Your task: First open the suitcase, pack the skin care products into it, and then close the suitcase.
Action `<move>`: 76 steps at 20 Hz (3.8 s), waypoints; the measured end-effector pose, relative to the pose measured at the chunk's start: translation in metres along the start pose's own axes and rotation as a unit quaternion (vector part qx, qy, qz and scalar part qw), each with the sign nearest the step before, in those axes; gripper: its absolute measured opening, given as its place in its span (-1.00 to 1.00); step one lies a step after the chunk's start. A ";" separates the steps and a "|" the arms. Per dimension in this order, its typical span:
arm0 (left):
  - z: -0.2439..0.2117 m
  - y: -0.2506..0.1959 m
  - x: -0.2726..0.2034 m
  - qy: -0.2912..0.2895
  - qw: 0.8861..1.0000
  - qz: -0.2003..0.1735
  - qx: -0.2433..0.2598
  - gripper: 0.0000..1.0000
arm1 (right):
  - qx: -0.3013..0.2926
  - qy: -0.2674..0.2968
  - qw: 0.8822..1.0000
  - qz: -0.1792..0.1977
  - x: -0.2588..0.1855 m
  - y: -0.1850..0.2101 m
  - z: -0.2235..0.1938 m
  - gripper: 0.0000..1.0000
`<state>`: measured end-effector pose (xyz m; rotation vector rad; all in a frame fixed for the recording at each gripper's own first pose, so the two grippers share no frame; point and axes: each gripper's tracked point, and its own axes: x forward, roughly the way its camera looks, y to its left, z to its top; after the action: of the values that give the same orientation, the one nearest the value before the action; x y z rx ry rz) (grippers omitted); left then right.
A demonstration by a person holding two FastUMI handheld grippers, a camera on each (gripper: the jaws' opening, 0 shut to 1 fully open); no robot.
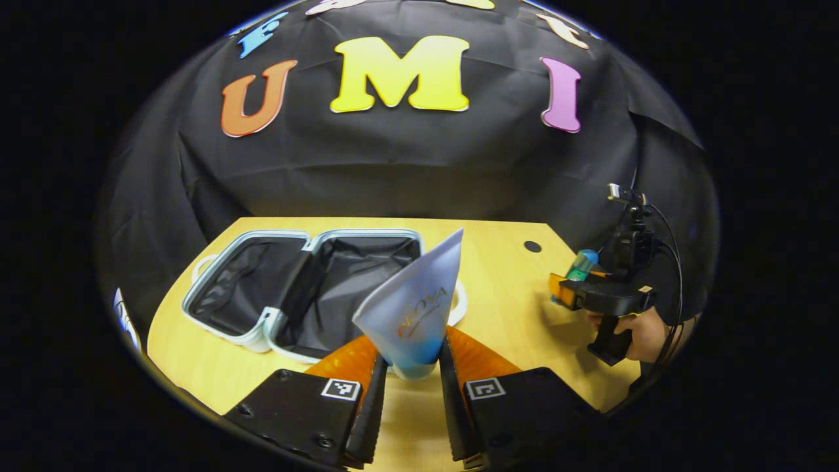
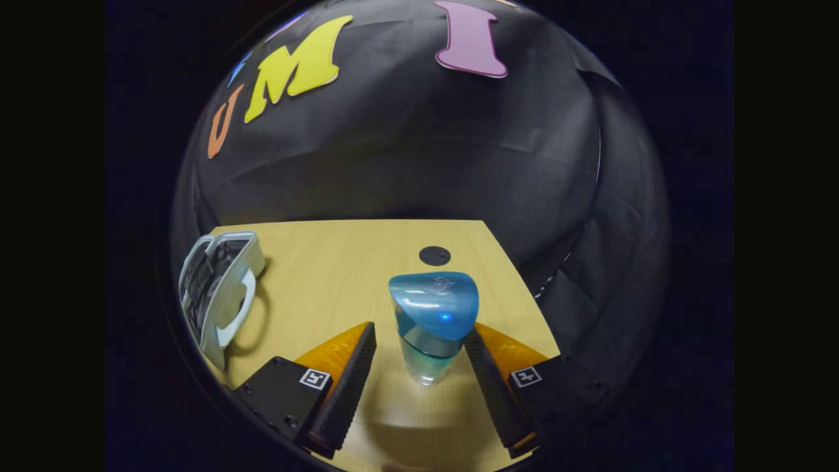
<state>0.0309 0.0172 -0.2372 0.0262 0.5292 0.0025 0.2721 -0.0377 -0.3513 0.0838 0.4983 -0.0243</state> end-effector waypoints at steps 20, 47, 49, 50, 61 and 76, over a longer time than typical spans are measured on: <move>-0.027 0.113 0.115 0.106 0.994 -0.007 0.030 -0.11 | 0.065 0.026 0.997 -0.026 -0.230 0.026 -0.009 -0.22; -0.031 0.115 0.113 0.130 0.990 -0.050 -0.019 0.77 | -0.038 0.023 0.997 0.057 -0.228 0.198 0.029 -0.23; -0.017 0.126 0.087 0.091 0.994 -0.055 -0.019 0.71 | -0.054 0.026 0.995 0.082 -0.209 0.238 0.031 -0.23; -0.013 0.136 0.075 0.074 0.996 -0.053 -0.014 0.74 | -0.059 0.032 0.993 0.093 -0.199 0.257 0.028 -0.23; 0.007 0.227 -0.001 -0.038 0.999 -0.016 -0.004 0.78 | -0.069 0.151 0.977 0.133 -0.129 0.371 -0.048 -0.22; 0.082 0.345 -0.019 -0.168 0.984 0.054 -0.018 0.70 | -0.022 0.225 0.972 0.059 -0.058 0.380 -0.064 -0.22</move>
<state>0.0573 0.3596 -0.1482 0.0189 0.1901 0.1121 0.2077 0.3469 -0.3512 0.0748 0.9465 0.1254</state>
